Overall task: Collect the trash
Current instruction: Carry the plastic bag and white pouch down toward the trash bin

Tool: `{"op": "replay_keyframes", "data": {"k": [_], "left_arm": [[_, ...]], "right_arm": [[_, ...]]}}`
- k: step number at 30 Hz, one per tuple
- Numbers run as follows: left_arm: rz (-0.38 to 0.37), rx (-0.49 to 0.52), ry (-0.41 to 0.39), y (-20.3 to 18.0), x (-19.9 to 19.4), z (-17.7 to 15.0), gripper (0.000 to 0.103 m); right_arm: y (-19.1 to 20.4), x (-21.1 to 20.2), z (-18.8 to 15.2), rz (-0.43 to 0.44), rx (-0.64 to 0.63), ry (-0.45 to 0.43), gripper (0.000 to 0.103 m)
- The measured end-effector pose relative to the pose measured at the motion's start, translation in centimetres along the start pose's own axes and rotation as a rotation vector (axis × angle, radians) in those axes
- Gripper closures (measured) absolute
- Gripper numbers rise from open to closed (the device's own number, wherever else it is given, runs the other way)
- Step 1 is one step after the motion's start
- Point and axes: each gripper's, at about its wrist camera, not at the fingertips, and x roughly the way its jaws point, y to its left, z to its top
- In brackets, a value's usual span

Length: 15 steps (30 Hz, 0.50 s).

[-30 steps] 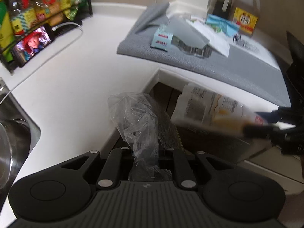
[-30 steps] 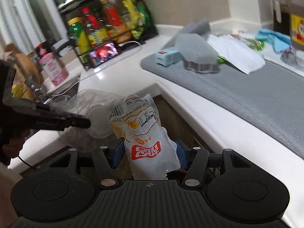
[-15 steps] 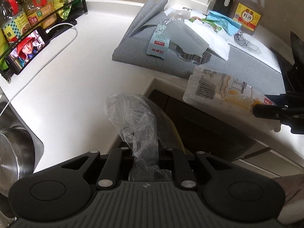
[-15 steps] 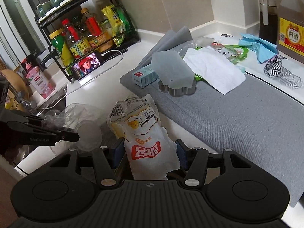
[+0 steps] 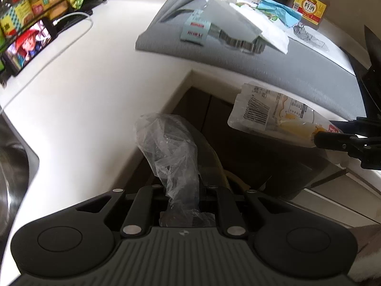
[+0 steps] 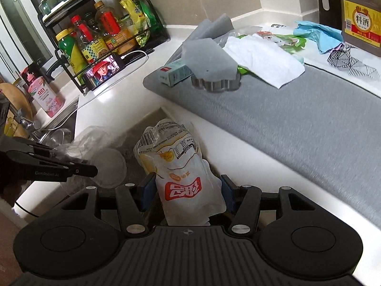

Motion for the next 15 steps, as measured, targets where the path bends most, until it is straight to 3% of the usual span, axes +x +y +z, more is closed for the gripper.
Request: {"op": "replay_keyframes", "data": {"k": [15], "left_arm": [[0.077,-0.042,-0.121,-1.5,-4.1,-11.0,0.088]], "right_arm": [[3.3,-2.3,-8.7,0.005,-0.034,-0.083,0.043]]}}
